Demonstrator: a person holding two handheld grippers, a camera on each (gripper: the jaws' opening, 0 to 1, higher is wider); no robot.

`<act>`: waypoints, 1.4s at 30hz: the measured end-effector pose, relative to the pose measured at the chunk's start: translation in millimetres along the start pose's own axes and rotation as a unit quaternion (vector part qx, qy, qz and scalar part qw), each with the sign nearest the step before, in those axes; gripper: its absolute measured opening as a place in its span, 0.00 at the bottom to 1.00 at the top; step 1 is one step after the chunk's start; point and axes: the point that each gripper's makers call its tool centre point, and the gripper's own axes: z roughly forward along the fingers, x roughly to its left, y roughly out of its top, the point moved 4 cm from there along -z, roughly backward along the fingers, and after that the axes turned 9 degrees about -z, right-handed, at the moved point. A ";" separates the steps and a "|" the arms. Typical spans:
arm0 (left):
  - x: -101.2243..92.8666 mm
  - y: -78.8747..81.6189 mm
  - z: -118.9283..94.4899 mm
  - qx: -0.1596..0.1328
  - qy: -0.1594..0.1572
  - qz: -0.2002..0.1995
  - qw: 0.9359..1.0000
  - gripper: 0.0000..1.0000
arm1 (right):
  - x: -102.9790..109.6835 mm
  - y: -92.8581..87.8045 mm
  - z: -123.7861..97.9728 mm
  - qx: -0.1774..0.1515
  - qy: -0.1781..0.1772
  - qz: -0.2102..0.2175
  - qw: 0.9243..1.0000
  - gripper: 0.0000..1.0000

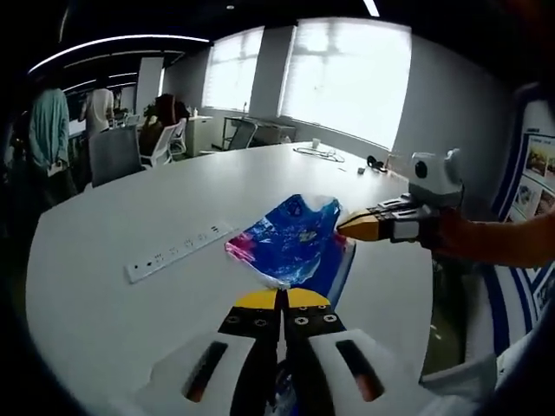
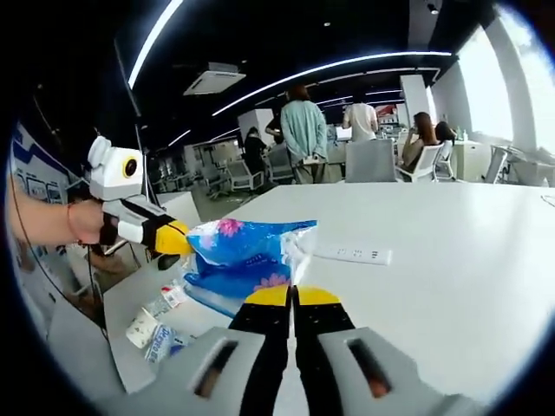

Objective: Arrange the tabletop items into an orderly group along one side of the table until the central work area is clear of visible clutter.

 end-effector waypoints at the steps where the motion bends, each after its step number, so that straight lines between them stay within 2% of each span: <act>1: -1.1 1.0 2.0 0.000 -0.001 -0.001 1.000 0.00 | -2.0 -0.7 -1.0 0.001 -0.002 0.000 1.000 0.00; 8: -6.7 4.9 23.0 0.005 -0.008 -0.003 1.000 0.00 | -19.7 -7.9 -7.2 0.013 -0.018 0.001 1.000 0.00; 14: -6.7 0.7 39.7 0.015 -0.010 -0.007 1.000 0.00 | -31.6 -18.6 -7.6 0.023 -0.027 0.013 0.999 0.00; 30: 8.3 -24.4 80.8 0.045 -0.004 -0.039 0.998 0.00 | -49.9 -54.7 8.2 0.057 -0.031 0.041 0.997 0.00; 42: 21.9 -48.2 110.5 0.070 0.001 -0.067 0.995 0.00 | -63.7 -89.3 23.0 0.091 -0.027 0.060 0.994 0.00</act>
